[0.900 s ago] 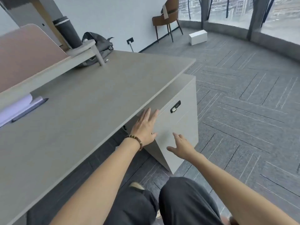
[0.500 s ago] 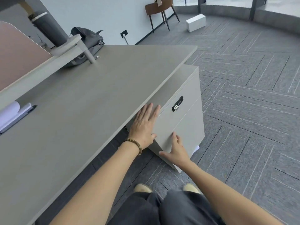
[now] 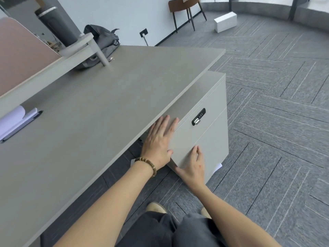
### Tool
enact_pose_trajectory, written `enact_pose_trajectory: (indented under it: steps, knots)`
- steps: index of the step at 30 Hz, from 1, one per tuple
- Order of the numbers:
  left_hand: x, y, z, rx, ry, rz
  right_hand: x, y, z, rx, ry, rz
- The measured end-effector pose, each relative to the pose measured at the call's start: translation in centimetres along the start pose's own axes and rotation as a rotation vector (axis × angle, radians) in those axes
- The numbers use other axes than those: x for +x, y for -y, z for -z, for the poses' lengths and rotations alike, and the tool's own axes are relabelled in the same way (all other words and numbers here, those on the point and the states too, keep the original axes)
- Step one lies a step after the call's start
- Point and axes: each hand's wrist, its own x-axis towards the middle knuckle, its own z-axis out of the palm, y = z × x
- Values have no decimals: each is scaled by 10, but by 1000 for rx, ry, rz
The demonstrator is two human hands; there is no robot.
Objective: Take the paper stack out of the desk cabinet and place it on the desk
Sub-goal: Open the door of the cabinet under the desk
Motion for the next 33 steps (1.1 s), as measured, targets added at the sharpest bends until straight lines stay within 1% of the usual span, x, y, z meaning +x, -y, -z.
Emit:
enact_pose_trajectory:
  steps: [7, 10, 15, 19, 23, 26, 30, 33]
  knots:
    - [-1, -1, 2, 12, 28, 5, -8, -11, 20, -131, 9, 49]
    - [-2, -3, 5, 21, 46, 18, -13, -20, 39, -182, 53, 88]
    - [-2, -12, 12, 24, 88, 81, -22, -37, 74, -288, 88, 217]
    - [-4, -23, 16, 50, 127, 139, -29, -47, 98, -328, 112, 268]
    - [-6, -32, 17, 39, 163, 192, -33, -56, 113, -321, 163, 274]
    - [-7, -34, 20, 32, 206, 204, -38, -66, 125, -264, 210, 255]
    - [-13, -39, 21, 72, 210, 203, -41, -81, 146, -187, 253, 254]
    - [-14, -43, 23, 48, 211, 221, -40, -91, 166, -124, 295, 251]
